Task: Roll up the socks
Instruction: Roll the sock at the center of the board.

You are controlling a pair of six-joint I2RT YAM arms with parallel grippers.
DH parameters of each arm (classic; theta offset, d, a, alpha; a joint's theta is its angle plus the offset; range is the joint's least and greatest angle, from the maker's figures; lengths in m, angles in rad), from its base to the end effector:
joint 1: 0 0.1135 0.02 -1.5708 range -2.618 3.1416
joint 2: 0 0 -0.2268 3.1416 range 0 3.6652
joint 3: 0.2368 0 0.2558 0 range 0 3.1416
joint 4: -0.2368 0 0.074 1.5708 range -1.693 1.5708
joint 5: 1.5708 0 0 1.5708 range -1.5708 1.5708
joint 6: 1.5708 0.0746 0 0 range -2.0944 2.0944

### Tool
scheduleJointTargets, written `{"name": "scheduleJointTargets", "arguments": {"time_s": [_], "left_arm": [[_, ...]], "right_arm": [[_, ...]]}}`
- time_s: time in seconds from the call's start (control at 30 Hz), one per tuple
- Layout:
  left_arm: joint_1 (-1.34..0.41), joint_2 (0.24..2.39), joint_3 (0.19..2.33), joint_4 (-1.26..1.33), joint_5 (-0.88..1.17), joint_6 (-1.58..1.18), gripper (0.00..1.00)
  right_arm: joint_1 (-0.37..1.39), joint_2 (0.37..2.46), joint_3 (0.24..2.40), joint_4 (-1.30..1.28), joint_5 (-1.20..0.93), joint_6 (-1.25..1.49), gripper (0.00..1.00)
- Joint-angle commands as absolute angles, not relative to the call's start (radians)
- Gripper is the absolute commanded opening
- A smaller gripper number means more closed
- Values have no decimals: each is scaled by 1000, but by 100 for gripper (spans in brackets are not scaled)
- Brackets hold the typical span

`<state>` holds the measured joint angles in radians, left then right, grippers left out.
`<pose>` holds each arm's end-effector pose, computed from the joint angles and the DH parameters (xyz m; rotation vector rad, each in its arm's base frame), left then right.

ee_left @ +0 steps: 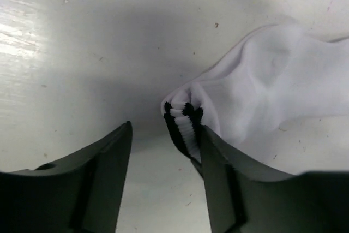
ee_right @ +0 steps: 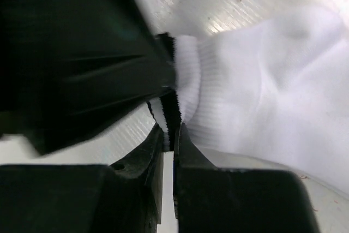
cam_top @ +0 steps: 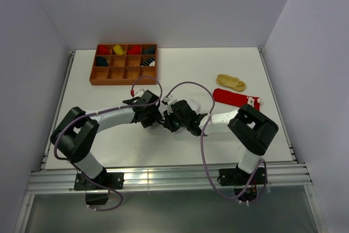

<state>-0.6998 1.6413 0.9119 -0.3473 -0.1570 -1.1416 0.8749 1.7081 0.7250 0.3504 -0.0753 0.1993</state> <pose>0.2610 -0.2045 0.0887 -0.6416 2.6134 -0.4120 0.2255 0.2788 0.0768 -0.7987 2.1423 0.6667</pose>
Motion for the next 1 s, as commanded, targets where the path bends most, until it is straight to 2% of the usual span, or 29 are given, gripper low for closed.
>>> {"name": "scheduleJointTargets", "arguments": {"time_s": [0.0,0.17,0.27,0.5,0.6,0.97], "left_arm": [[-715,1542,868,-351,-163,-1201,60],[-712,1453,810,-311,-199,-1272,73],[-713,1408,779,-262,-202,-1301,75],[-713,1466,799,-235,-158,-1279,73],[-713,1503,808,-221,-137,-1278,71],[-715,1546,810,-161,-140,-1284,69]], "right_arm": [[778,1724,750,319,-370,342,0],[657,1790,732,418,-593,484,0],[592,1838,695,554,-735,627,0],[522,1943,606,837,-841,938,0],[508,1983,591,887,-850,988,0],[497,2016,643,753,-847,933,0]]}}
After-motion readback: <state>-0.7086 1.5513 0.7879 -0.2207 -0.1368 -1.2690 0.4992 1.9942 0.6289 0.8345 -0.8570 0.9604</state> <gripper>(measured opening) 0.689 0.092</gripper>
